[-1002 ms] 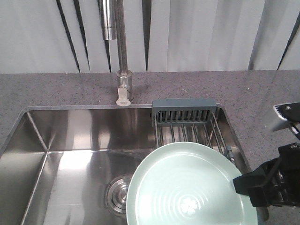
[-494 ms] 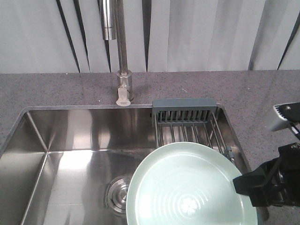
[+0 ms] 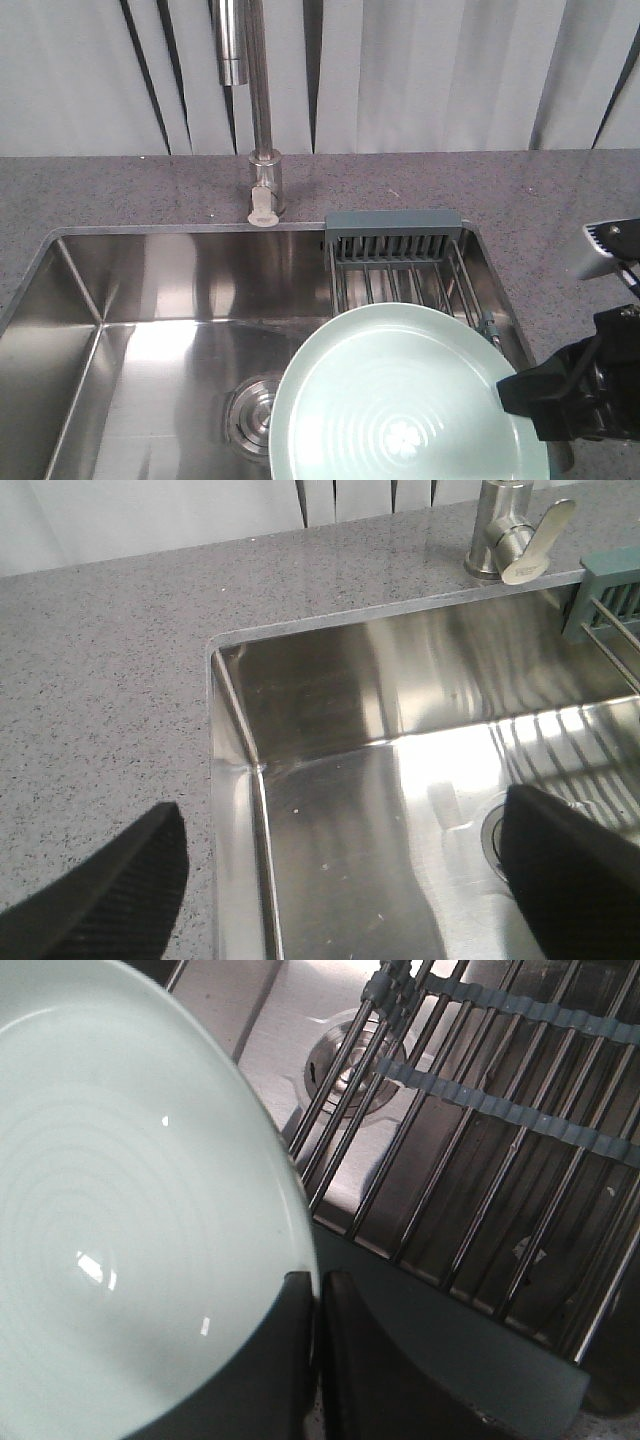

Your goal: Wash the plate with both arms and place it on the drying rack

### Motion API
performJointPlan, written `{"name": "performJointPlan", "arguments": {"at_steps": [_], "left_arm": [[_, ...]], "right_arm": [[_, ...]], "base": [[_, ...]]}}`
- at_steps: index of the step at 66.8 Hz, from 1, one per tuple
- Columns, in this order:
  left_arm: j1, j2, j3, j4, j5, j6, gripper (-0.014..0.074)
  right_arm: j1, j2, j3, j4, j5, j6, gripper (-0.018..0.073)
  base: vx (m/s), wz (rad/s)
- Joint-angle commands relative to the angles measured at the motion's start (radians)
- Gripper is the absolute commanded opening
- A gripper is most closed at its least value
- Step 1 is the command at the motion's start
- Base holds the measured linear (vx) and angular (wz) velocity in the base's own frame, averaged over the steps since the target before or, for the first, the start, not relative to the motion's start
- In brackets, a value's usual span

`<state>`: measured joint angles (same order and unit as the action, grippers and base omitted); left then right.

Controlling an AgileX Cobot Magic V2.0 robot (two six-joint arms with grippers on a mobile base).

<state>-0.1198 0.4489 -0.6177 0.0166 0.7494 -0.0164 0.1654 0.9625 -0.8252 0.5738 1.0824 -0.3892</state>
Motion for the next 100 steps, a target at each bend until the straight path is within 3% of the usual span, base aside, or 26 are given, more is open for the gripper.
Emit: {"name": "performJointPlan", "arguments": {"at_steps": [1, 45, 62, 90, 100], "left_arm": [[-0.002, 0.004, -0.026, 0.0, -0.071, -0.011, 0.0585], [-0.002, 0.004, -0.026, 0.0, -0.071, -0.011, 0.0585], [-0.002, 0.004, -0.026, 0.0, -0.071, -0.011, 0.0585], [-0.002, 0.004, -0.026, 0.0, -0.071, -0.011, 0.0585], [-0.002, 0.004, -0.026, 0.0, -0.071, -0.011, 0.0585]], "right_arm": [[-0.002, -0.01, -0.026, 0.041, -0.029, -0.009, -0.0004], [-0.002, -0.007, -0.029, 0.04, -0.049, 0.017, -0.0004], [0.004, 0.088, -0.115, 0.033, -0.004, 0.008, -0.0004], [0.214, 0.414, -0.44, -0.043, -0.021, 0.045, -0.0004], [0.241, 0.556, -0.587, -0.068, 0.004, 0.063, -0.0004]], "base": [[0.0, 0.0], [0.0, 0.0], [0.0, 0.0], [0.0, 0.0], [0.0, 0.0]]}}
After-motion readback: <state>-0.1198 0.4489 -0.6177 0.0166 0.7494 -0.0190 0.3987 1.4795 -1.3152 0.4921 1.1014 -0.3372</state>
